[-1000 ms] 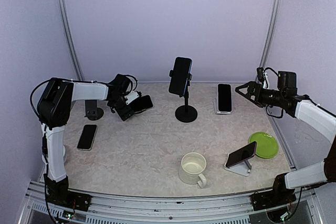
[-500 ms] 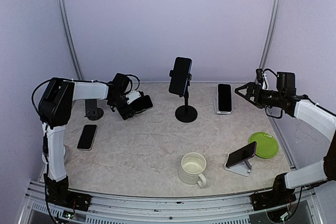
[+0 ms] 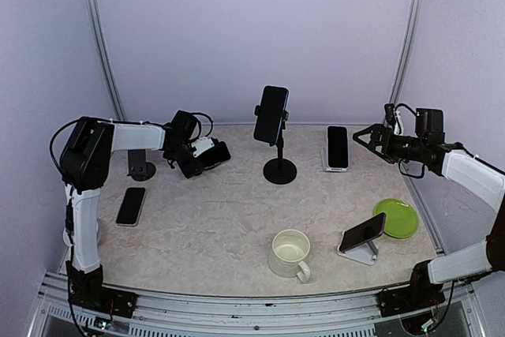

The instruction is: Remove the phone from the phone stand

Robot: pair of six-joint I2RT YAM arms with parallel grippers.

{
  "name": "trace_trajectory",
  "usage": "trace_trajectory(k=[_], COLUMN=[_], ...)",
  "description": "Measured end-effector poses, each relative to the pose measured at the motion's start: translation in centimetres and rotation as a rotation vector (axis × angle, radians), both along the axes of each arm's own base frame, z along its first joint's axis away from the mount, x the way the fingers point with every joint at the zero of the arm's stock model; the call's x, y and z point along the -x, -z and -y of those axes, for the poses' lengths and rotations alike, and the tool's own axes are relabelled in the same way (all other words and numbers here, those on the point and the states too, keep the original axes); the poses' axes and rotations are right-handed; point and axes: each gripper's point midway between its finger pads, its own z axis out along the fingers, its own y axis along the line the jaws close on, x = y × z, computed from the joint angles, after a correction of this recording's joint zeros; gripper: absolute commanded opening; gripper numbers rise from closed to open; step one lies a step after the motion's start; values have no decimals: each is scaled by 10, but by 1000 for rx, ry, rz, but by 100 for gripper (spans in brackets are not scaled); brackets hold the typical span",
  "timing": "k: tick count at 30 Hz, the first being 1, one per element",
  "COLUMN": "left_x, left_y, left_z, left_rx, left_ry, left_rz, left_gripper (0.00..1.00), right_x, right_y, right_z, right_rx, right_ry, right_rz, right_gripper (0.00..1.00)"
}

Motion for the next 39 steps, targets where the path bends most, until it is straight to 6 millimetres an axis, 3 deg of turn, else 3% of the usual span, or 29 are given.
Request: trace_trajectory(k=[10,18,28,34,39], left_x=[2,2,0,2,15], left_y=[-3,-25,-34,-71,-103], left_z=[-2,-2,-3,-4,-9], left_rx=[12,37,75,165,264], left_ry=[-18,-34,-72,-153,-234], left_rz=[12,50,62,109,151], left_gripper=[43,33,27,25,22], right_x=[-1,0,1,1,1], right_y=[-2,2,0,0,-2], right_z=[0,0,0,-1,-2], right_rx=[-1,-1,-1,-2,-6], right_ry=[0,0,-1,-3,-10], right_rz=[10,8,13,14,22], right_gripper=[100,100,100,100,100])
